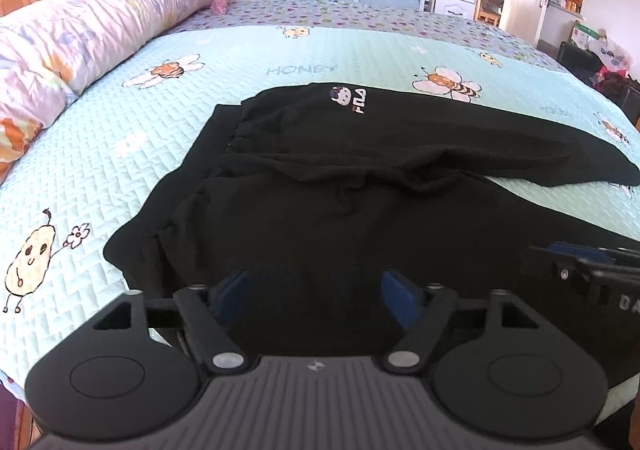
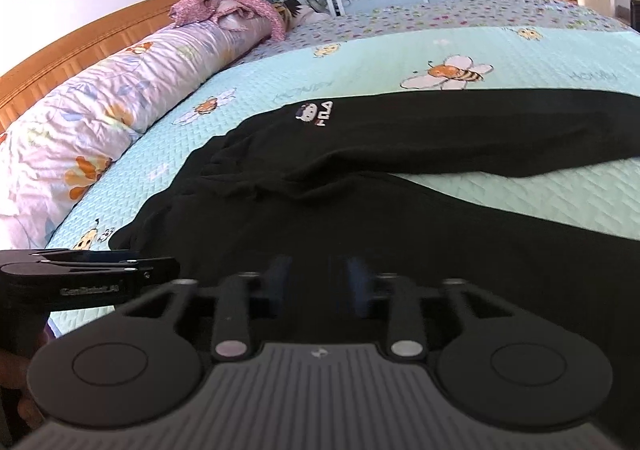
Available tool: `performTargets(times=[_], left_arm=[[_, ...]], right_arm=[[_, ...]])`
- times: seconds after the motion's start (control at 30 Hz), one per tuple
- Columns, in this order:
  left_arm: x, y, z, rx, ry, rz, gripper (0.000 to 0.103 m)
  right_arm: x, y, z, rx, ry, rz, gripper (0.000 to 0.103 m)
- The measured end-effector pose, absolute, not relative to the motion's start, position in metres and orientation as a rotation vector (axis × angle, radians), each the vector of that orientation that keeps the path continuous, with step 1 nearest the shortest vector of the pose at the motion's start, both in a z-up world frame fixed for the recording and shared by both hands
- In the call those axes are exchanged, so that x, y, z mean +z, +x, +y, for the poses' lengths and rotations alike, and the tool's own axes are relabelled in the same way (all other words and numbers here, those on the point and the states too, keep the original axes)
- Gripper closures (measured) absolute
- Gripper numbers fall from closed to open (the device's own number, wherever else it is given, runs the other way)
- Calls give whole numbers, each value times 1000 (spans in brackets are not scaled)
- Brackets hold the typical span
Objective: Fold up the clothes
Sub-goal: 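Lift the pants edge with both grippers and fold it over the legs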
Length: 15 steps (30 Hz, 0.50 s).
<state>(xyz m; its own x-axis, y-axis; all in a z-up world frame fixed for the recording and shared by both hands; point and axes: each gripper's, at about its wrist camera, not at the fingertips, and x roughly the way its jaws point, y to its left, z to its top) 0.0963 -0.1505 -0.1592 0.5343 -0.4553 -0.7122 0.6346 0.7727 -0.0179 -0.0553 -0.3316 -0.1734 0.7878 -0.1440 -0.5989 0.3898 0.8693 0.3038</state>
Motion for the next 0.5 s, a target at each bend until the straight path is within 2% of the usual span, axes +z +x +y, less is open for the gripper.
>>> performTargets(times=[0.03,0.07,0.5], left_arm=[[-160,97,-150,-655,256,769,23],[-161,99,-149,-651,256,772,23],[-182,136,-109,-511,209,846,23]], right_arm=[[-174,-56,-332,-302,433,597,32],[-174,-56,-332,-306,433,594,29],[-190,-45,-319,-247,442,672,27]])
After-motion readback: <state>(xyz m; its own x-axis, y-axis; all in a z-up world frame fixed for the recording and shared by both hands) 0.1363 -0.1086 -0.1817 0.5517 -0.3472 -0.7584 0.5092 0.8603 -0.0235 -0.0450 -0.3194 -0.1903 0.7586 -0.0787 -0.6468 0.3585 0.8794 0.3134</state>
